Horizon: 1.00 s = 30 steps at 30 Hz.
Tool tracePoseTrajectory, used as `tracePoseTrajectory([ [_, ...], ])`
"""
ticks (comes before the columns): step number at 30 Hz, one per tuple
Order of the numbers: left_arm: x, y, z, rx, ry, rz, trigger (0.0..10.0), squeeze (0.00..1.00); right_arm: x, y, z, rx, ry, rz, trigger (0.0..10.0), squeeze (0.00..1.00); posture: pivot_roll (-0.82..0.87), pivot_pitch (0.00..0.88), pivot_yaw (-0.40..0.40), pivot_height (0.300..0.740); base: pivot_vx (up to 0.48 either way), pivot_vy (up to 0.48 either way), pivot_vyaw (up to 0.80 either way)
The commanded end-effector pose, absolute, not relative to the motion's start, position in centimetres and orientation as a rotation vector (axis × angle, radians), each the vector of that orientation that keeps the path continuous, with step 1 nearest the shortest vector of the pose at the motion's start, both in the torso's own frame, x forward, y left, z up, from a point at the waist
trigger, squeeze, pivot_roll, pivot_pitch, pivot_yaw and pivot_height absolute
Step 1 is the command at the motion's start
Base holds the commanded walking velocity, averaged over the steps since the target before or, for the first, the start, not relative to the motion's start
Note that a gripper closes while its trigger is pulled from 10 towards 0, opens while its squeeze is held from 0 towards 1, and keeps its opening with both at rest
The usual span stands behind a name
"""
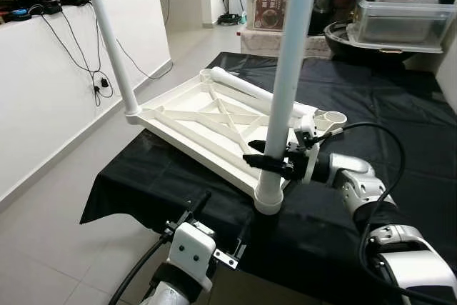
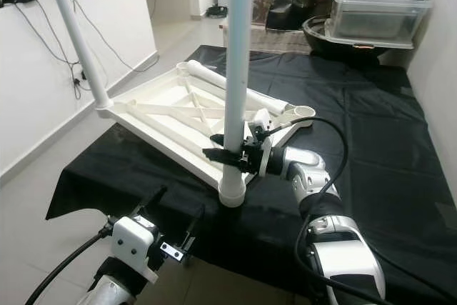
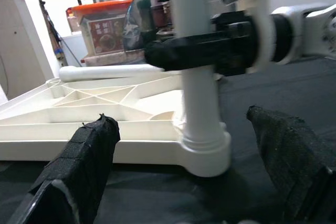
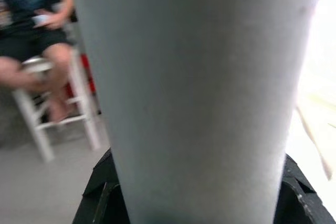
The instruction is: Building children table
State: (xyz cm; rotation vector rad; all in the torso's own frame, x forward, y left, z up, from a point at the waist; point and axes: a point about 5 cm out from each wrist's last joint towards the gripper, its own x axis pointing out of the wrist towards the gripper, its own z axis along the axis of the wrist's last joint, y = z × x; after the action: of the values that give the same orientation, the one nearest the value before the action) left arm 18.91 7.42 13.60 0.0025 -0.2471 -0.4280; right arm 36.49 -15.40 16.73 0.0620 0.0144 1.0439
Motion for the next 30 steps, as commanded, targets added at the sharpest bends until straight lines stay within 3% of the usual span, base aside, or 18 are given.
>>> tracePoseTrajectory([
  [1,18.9,7.6,13.2,0.0,-0.22,-0.425,10.0,0.0,36.8,-16.0,16.3,0.154,0.024,0.945,0.0,0.0,0.04,0.0,0.014,0.74,0.0,0.0,0.0],
  [3,18.9,7.6,13.2,-0.001,-0.219,-0.427,10.0,0.0,37.6,-16.8,16.2,0.165,-0.008,0.73,0.0,0.0,0.04,0.0,0.014,0.74,0.0,0.0,0.0],
  [5,18.9,7.6,13.1,-0.001,-0.218,-0.428,10.0,0.0,37.9,-17.2,16.2,0.174,-0.019,0.64,0.0,0.0,0.04,0.0,0.014,0.74,0.0,0.0,0.0],
  [6,18.9,7.6,13.2,-0.002,-0.219,-0.427,10.0,0.0,38.3,-18.2,16.1,0.168,-0.027,0.467,0.0,0.0,0.04,0.0,0.014,0.74,0.0,0.0,0.0],
  [7,18.9,7.6,13.2,-0.002,-0.219,-0.427,10.0,0.0,38.3,-18.2,16.1,0.168,-0.027,0.467,0.0,0.0,0.04,0.0,0.014,0.74,0.0,0.0,0.0],
  [8,18.9,7.6,13.2,-0.002,-0.219,-0.427,10.0,0.0,38.6,-18.8,16.1,0.164,-0.031,0.359,0.0,0.0,0.04,0.0,0.014,0.74,0.0,0.0,0.0],
  [9,18.9,7.7,13.1,-0.002,-0.219,-0.426,10.0,0.0,38.7,-20.2,15.8,0.119,-0.018,0.12,0.0,0.0,0.03,0.0,0.016,0.74,0.0,0.0,0.0],
  [10,18.9,7.7,13.1,-0.002,-0.219,-0.426,10.0,0.0,38.7,-20.2,15.8,0.119,-0.018,0.12,0.0,0.0,0.03,0.0,0.016,0.74,0.0,0.0,0.0],
  [13,18.9,7.7,13.2,-0.002,-0.219,-0.427,10.0,0.0,37.8,-22.9,15.3,-0.015,-0.015,-0.272,0.0,0.0,0.04,0.0,0.014,0.74,0.0,0.0,0.0],
  [15,18.9,7.6,13.2,-0.002,-0.219,-0.427,10.0,0.0,37.2,-23.4,15.1,-0.029,-0.018,-0.405,0.0,0.0,0.03,0.0,0.017,0.74,0.0,0.0,0.0],
  [23,18.8,7.6,13.2,-0.003,-0.217,-0.429,10.0,0.0,36.2,-21.9,13.5,-0.004,0.049,-0.533,0.0,0.0,0.03,0.0,0.017,0.74,0.0,0.0,0.0],
  [24,18.8,7.6,13.1,-0.003,-0.217,-0.429,10.0,0.0,36.3,-21.0,13.2,0.01,0.055,-0.51,2.6,0.0,0.04,0.0,0.013,0.74,0.0,0.0,0.0],
  [25,18.9,7.6,13.1,-0.002,-0.217,-0.428,10.0,0.0,36.7,-19.6,13.2,0.016,0.044,-0.472,10.0,0.0,0.04,0.0,0.013,0.74,0.0,0.0,0.0],
  [26,18.9,7.6,13.1,-0.002,-0.217,-0.428,10.0,0.0,36.7,-19.6,13.2,0.016,0.044,-0.472,10.0,0.0,0.04,0.0,0.013,0.74,0.0,0.0,0.0],
  [27,18.9,7.6,13.1,-0.002,-0.217,-0.427,10.0,0.0,37.0,-19.0,13.6,0.042,0.016,-0.413,10.0,1.0,0.04,0.0,0.013,0.74,0.0,0.0,0.0],
  [30,18.8,7.6,13.1,-0.002,-0.216,-0.427,10.0,0.0,37.4,-18.6,14.4,0.052,-0.032,-0.355,10.0,1.0,0.04,0.0,0.012,0.74,0.0,0.0,0.0],
])
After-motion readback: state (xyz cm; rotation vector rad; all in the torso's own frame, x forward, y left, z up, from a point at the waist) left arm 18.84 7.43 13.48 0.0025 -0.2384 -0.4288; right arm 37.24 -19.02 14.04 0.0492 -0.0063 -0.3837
